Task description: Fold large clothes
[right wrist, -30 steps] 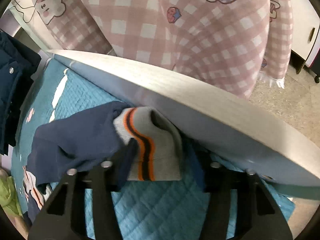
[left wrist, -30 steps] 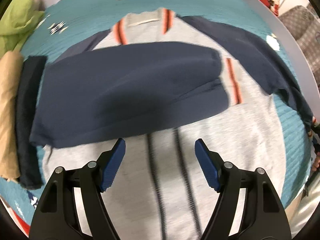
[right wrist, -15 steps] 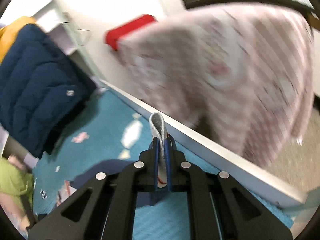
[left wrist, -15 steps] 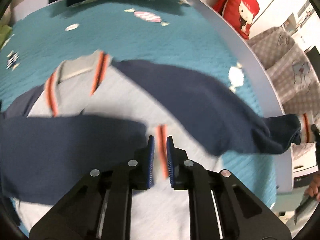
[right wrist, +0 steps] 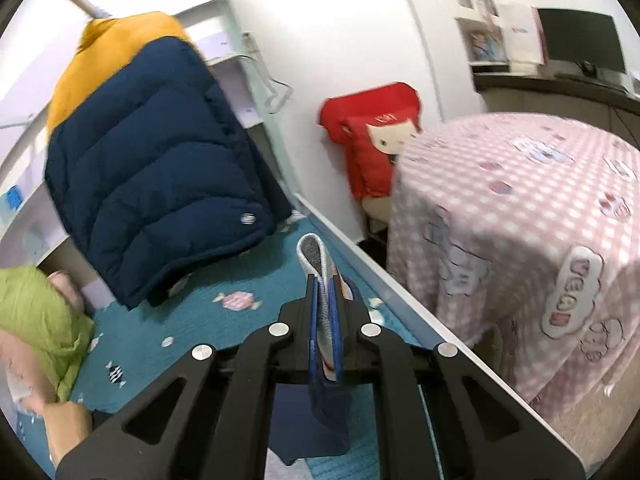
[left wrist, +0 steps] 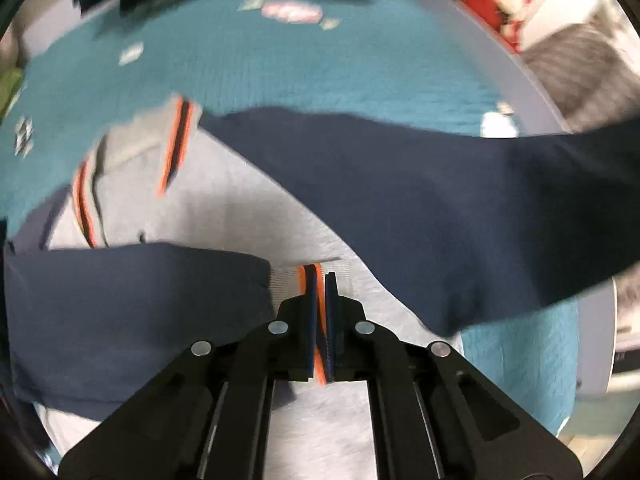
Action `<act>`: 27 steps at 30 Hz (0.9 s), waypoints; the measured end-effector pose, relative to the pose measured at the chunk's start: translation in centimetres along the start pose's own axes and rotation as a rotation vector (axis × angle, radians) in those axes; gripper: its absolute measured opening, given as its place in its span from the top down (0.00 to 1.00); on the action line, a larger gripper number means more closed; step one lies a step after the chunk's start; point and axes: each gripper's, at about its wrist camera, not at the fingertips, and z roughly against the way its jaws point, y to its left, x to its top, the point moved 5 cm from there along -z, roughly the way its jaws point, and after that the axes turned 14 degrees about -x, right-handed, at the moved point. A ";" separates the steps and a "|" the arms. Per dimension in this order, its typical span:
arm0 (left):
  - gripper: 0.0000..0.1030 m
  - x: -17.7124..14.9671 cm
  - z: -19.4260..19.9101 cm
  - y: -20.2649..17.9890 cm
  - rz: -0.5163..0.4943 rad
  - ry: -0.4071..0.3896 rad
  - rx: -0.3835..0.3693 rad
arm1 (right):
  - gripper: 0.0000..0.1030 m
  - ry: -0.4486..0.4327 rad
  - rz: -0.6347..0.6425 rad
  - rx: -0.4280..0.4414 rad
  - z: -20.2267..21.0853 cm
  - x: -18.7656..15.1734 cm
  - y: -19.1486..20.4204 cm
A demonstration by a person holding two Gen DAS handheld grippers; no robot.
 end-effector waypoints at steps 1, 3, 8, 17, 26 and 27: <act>0.96 -0.2 0.0 0.3 0.001 0.017 -0.007 | 0.95 -0.001 0.002 0.006 0.2 -0.3 0.3; 0.96 0.1 -1.5 2.2 0.027 0.026 0.077 | 0.95 -0.004 0.011 0.014 0.3 -0.5 1.7; 0.99 0.9 -3.4 3.3 0.068 -0.025 0.011 | 0.95 0.018 0.060 0.028 0.2 -1.8 3.8; 1.00 2.6 -9.4 -0.4 0.088 0.068 -0.166 | 0.95 0.048 0.039 0.009 -1.0 -2.7 3.3; 0.98 2.2 -8.7 0.7 0.135 0.030 -0.233 | 0.95 0.051 0.092 0.181 2.1 -1.7 9.0; 0.98 2.2 -8.7 0.4 0.124 0.028 -0.220 | 0.95 0.058 0.109 0.213 2.6 -1.8 10.5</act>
